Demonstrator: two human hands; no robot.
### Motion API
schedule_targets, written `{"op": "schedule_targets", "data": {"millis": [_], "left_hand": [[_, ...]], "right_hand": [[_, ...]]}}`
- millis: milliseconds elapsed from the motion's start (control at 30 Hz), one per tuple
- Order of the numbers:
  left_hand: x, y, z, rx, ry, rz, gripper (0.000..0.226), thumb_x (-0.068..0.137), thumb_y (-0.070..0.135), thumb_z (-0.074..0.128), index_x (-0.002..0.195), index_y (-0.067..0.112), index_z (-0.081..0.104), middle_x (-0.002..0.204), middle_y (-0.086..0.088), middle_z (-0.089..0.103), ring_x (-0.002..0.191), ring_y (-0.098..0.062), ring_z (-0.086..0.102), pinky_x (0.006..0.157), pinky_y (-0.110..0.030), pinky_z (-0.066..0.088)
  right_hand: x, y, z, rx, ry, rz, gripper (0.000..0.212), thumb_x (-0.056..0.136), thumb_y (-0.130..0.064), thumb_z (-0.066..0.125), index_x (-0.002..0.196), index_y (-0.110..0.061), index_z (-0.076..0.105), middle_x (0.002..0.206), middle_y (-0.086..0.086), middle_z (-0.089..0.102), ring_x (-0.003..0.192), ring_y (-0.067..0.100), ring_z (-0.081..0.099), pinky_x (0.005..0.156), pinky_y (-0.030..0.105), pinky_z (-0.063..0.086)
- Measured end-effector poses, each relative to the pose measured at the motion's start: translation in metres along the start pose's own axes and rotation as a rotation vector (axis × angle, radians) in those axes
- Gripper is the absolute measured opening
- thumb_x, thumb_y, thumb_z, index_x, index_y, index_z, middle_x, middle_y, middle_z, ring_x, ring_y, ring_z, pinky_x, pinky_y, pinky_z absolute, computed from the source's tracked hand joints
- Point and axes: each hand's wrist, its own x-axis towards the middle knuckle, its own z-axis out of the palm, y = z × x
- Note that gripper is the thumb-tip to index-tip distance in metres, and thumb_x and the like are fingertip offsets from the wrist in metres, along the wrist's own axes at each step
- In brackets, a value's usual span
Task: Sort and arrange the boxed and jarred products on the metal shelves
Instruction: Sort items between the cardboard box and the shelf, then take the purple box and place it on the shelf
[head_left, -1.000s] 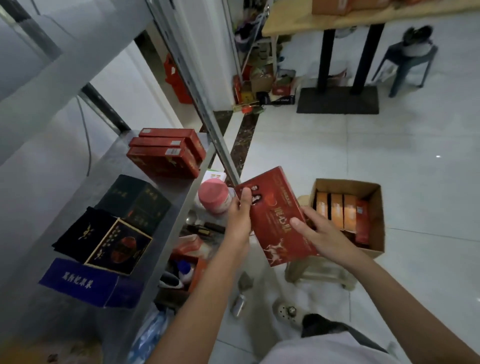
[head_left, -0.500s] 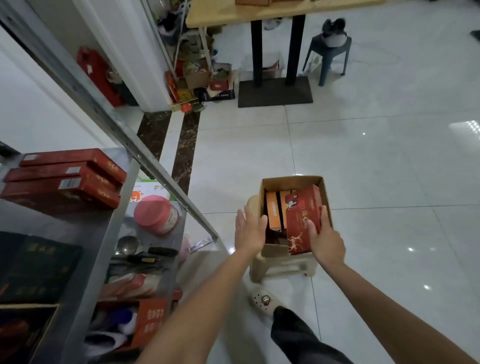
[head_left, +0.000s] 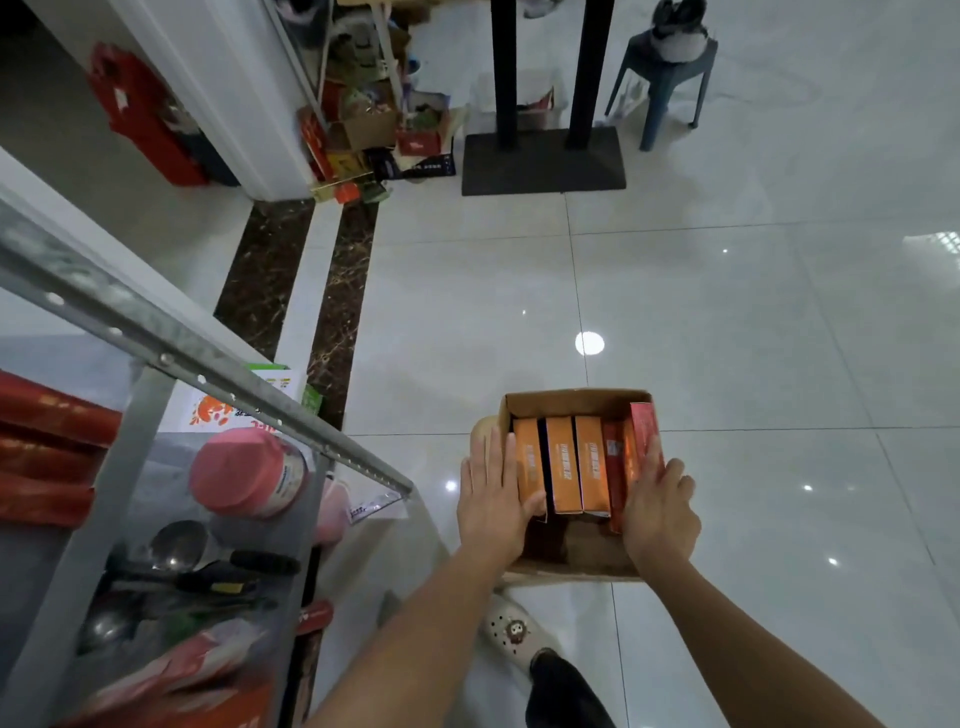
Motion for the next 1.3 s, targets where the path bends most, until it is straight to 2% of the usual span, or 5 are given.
{"op": "schedule_targets", "data": {"millis": [300, 667, 833, 1100, 1300], "left_hand": [[0.029, -0.008, 0.008, -0.005, -0.088, -0.035, 0.078, 0.098, 0.061, 0.017, 0.146, 0.02, -0.03, 0.153, -0.002, -0.038, 0.138, -0.02, -0.037, 0.117, -0.04, -0.016], [-0.001, -0.022, -0.008, -0.052, -0.095, -0.167, 0.078, 0.096, 0.063, 0.015, 0.145, 0.022, -0.029, 0.153, -0.004, -0.035, 0.143, -0.026, -0.029, 0.114, -0.042, -0.017], [-0.073, -0.048, -0.028, -0.024, 0.034, -0.344, 0.077, 0.096, 0.065, 0.015, 0.15, 0.023, -0.021, 0.159, -0.004, -0.026, 0.148, -0.026, -0.02, 0.118, -0.044, -0.011], [-0.278, -0.105, -0.063, 0.032, 0.376, -0.709, 0.084, 0.087, 0.067, 0.049, 0.153, 0.019, 0.027, 0.16, -0.014, 0.015, 0.148, -0.028, 0.016, 0.116, -0.049, -0.013], [-0.42, -0.159, -0.084, 0.229, 0.615, -0.962, 0.079, 0.098, 0.055, 0.031, 0.149, 0.022, -0.02, 0.159, -0.009, -0.02, 0.142, -0.027, -0.024, 0.114, -0.045, -0.018]], "right_hand": [[0.016, 0.01, 0.021, -0.063, 0.041, -0.203, 0.09, 0.086, -0.053, -0.03, 0.153, -0.005, 0.007, 0.162, 0.017, 0.006, 0.15, 0.032, 0.009, 0.119, 0.05, -0.001], [0.001, -0.007, -0.003, 0.021, 0.022, -0.366, 0.083, 0.094, -0.058, -0.012, 0.153, -0.007, 0.018, 0.161, 0.017, 0.014, 0.15, 0.03, 0.004, 0.119, 0.051, 0.011], [-0.036, -0.043, -0.018, -0.076, 0.083, -0.591, 0.077, 0.075, -0.06, -0.042, 0.142, -0.025, -0.033, 0.159, 0.005, -0.025, 0.141, 0.019, -0.036, 0.12, 0.051, -0.001], [-0.193, -0.131, -0.069, -0.152, 0.149, -1.124, 0.091, 0.084, -0.06, -0.029, 0.155, -0.027, 0.017, 0.162, 0.009, 0.009, 0.149, 0.028, 0.0, 0.119, 0.053, 0.01], [-0.331, -0.21, -0.108, -0.076, 0.236, -1.545, 0.064, 0.097, -0.051, 0.018, 0.153, -0.02, 0.03, 0.161, 0.016, 0.013, 0.149, 0.034, 0.002, 0.119, 0.056, 0.012]]}}
